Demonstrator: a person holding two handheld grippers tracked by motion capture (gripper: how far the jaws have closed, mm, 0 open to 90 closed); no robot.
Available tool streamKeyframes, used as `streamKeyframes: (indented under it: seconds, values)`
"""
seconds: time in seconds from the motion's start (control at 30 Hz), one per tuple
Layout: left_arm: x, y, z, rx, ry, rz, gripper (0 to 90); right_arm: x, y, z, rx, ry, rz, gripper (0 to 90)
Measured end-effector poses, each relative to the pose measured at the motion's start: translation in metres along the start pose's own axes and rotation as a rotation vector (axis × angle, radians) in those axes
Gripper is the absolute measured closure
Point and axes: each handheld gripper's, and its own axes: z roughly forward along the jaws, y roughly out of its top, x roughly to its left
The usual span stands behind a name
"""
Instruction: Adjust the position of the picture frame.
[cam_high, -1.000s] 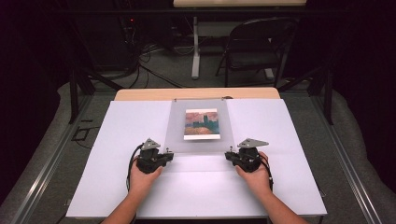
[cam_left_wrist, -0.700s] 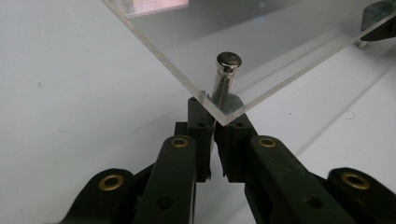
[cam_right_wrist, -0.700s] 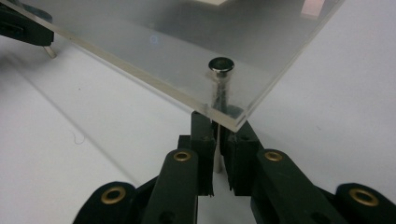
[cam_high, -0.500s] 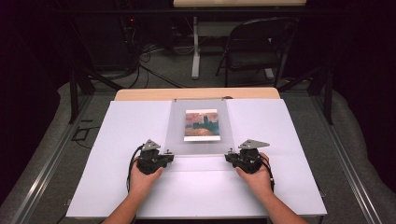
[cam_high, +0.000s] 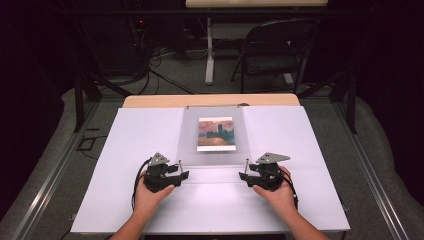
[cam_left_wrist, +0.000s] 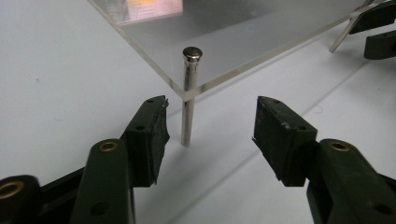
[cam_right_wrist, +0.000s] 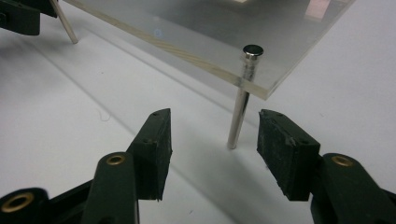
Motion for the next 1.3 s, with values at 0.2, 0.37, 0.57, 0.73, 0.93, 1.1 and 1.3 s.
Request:
streamKeyframes:
  seconds: [0.2, 0.37, 0.57, 0.73, 0.93, 1.1, 1.3]
  values:
    - [-0.002, -0.003, -0.011, -0.013, 0.001, 0.014, 40.2, 0.004, -0.002, -0.014, 0.002, 0.005, -0.034, 43.1]
    - [-0.004, -0.007, -0.020, -0.020, 0.008, 0.035, 38.3, 0.005, -0.004, -0.022, -0.007, -0.002, -0.053, 42.3]
    - [-0.004, -0.010, -0.033, -0.046, 0.015, 0.027, 36.9, 0.004, -0.008, -0.032, -0.024, -0.012, -0.048, 42.1]
    - [-0.001, -0.012, -0.040, -0.060, 0.037, 0.015, 36.9, 0.002, -0.009, -0.042, -0.035, -0.018, -0.020, 41.7]
    - [0.002, -0.012, -0.048, -0.088, 0.050, 0.017, 37.4, -0.003, -0.013, -0.050, -0.038, -0.035, -0.012, 41.2]
    - [0.005, -0.011, -0.049, -0.111, 0.063, 0.032, 38.3, -0.007, -0.013, -0.054, -0.053, -0.041, 0.001, 43.1]
    - [0.009, -0.013, -0.050, -0.121, 0.086, 0.026, 37.5, -0.013, -0.013, -0.057, -0.067, -0.049, 0.032, 41.3]
